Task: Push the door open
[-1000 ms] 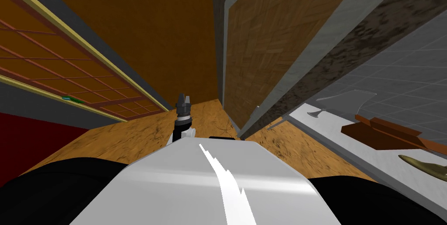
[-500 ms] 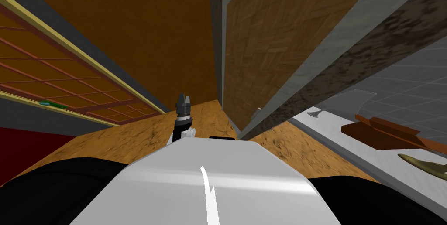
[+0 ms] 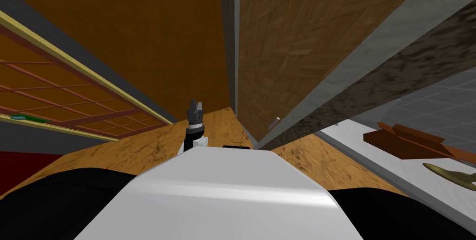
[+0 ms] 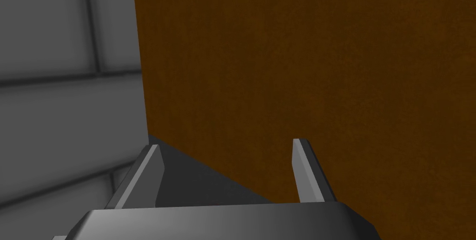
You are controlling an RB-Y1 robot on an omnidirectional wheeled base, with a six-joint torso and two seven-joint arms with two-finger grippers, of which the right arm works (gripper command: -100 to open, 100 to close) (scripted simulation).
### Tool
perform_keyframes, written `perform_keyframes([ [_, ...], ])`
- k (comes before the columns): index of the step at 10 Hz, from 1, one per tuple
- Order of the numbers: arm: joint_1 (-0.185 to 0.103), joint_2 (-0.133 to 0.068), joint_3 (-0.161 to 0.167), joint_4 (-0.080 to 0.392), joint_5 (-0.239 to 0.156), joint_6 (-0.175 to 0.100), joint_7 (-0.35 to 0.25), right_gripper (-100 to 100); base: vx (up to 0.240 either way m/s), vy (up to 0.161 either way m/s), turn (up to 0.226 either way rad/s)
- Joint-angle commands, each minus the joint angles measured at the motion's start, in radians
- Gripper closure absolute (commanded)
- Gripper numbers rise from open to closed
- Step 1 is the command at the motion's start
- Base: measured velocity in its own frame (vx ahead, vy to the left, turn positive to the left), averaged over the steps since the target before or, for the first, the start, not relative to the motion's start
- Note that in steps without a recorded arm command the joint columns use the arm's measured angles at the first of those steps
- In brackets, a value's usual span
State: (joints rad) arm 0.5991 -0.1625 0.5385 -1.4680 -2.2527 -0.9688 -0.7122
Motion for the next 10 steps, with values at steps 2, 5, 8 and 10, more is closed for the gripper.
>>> perform_keyframes([
  [2,-0.003,-0.005,0.01,0.024,-0.068,-0.018,-0.024,-100,0.082,0.034,-0.056],
  [5,-0.008,-0.011,0.02,0.049,-0.146,-0.039,-0.049,-100,0.106,0.022,-0.055],
  [8,-0.014,-0.018,0.03,0.074,-0.223,-0.06,-0.074,-100,0.109,0.002,-0.052],
  [10,-0.017,-0.022,0.037,0.091,-0.274,-0.075,-0.09,-100,0.113,0.014,-0.056],
])
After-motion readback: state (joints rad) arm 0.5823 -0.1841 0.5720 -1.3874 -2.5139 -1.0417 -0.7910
